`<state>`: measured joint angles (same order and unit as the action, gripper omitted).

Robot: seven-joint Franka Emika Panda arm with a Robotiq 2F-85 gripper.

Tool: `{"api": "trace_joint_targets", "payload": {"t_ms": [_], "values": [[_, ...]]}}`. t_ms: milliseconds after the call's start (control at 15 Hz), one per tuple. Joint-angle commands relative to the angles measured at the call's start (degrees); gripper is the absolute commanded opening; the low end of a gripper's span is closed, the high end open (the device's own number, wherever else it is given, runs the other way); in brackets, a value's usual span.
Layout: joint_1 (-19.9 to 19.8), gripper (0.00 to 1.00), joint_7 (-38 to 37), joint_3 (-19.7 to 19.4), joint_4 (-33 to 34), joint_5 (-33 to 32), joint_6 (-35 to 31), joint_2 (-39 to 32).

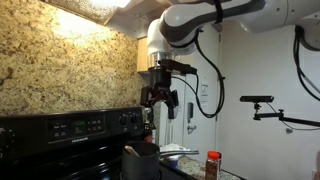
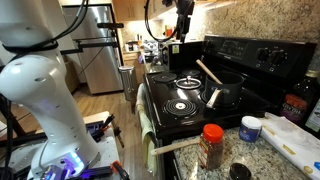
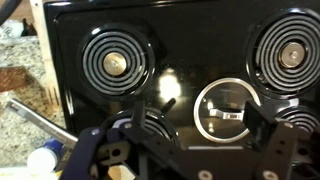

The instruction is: Remove the cooking stick from the grey pot then get the lid and cover the grey pot

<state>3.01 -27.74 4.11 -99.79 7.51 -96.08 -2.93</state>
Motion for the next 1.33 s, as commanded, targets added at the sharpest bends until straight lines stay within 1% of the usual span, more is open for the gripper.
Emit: {"api": "trace_joint_targets", "payload": {"t_ms": [0,467,733,867,1000,1267], "values": [[-0.4,1.00,-3.2,-1.3,1.5,8.7,-0.4,-3.9],[-0.7,1.00,-13.1,-3.5,1.3,20.1,-9.2,-9.9],[-0.7,1.00,-19.8,-4.2,1.0,23.5,-15.7,-12.5],[-0.8,1.00,-23.3,-4.4,1.3,24.1,-18.5,-13.7],[-0.7,1.00,-26.2,-4.6,1.6,23.4,-20.9,-14.6],[-0.5,1.00,-29.8,-4.6,3.2,21.5,-20.9,-15.9]]}}
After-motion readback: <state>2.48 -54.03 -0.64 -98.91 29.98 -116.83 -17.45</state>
